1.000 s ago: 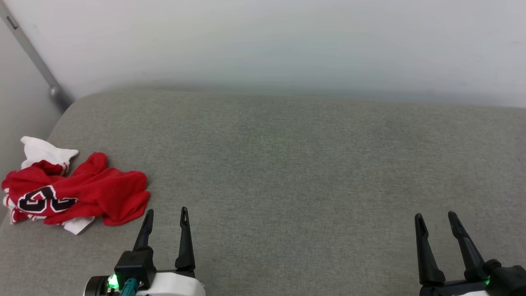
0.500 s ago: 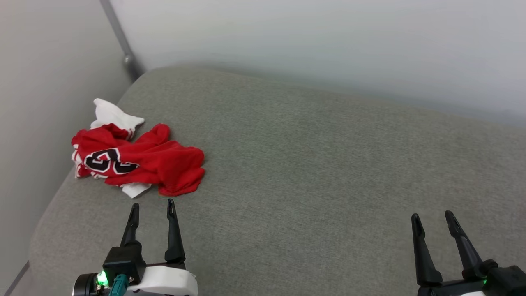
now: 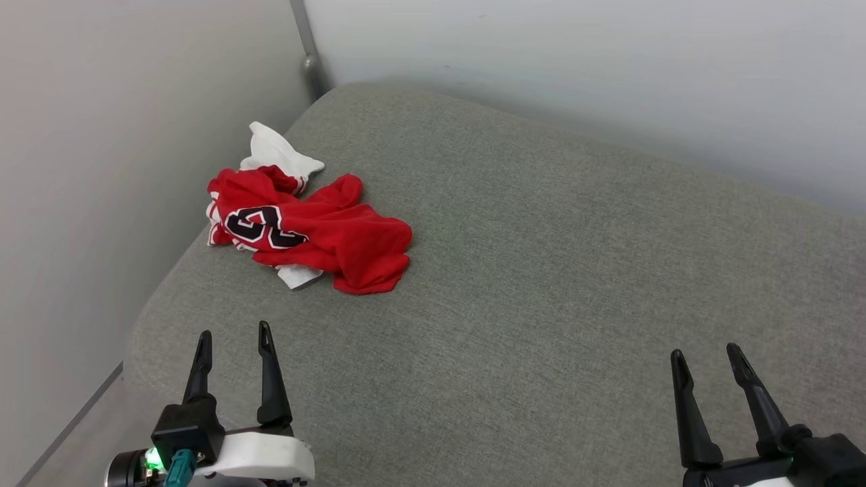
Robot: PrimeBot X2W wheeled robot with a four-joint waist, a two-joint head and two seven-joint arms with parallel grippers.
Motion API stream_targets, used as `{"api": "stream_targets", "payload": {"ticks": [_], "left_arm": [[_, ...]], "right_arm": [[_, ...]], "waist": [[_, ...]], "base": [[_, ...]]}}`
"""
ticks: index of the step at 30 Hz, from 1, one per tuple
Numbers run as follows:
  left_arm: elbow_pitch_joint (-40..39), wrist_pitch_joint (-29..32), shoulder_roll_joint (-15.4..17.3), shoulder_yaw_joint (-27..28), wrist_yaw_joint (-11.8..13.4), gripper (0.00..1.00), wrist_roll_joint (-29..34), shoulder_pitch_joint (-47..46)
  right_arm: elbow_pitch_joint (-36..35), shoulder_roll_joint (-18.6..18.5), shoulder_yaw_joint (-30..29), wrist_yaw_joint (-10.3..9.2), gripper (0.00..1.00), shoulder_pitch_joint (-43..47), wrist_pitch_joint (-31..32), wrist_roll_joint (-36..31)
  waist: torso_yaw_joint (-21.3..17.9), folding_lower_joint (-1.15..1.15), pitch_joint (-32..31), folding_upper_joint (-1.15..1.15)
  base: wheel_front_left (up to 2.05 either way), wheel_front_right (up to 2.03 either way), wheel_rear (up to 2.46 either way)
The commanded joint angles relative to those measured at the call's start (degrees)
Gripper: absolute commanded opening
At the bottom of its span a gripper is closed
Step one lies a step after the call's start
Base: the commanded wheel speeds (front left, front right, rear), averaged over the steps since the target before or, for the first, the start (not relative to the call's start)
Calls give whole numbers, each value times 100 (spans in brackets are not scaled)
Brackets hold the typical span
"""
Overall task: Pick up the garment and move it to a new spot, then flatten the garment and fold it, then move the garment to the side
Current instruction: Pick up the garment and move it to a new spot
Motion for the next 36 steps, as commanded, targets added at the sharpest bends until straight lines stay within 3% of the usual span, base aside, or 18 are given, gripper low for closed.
{"api": "stream_targets", "payload": {"ticks": [1,6,9,17,18,23,29,36], "left_arm": [[-37,-16,-7,16,26,100,3,-13],[33,-16,-4,147,-54,100,-80,-23],[172,-16,51,379,-228,100,-23,-240],[841,-16,1000,864,-945,100,0,-1742],[841,-16,1000,864,-945,100,0,-1742],[1269,357,1666,892,-1377,100,-104,-2836],[1598,1634,2348,754,-1705,100,-641,-3805],[1824,4003,3084,-22,-1753,100,-1823,-4444]], "right_arm": [[-2,14,13,-2,100,-22,-12,-42],[2,14,55,-2,100,-33,-12,-59],[-15,14,56,-2,100,-66,-11,-66],[-97,14,43,-2,100,-278,-12,-207],[-97,14,43,-2,100,-278,-12,-207],[-175,13,-21,-2,100,-472,-12,-356],[-295,12,-71,-2,100,-671,-12,-476],[-452,11,-96,-2,100,-896,-12,-610]], "waist": [[56,0,15,0],[28,0,24,0],[-32,0,71,0],[-237,0,464,0],[-237,0,464,0],[-438,0,841,0],[-668,0,1289,0],[-865,0,1806,0]], "base": [[0,0,0],[0,0,0],[0,0,0],[0,0,0],[0,0,0],[0,0,0],[0,0,0],[0,0,0]]}}
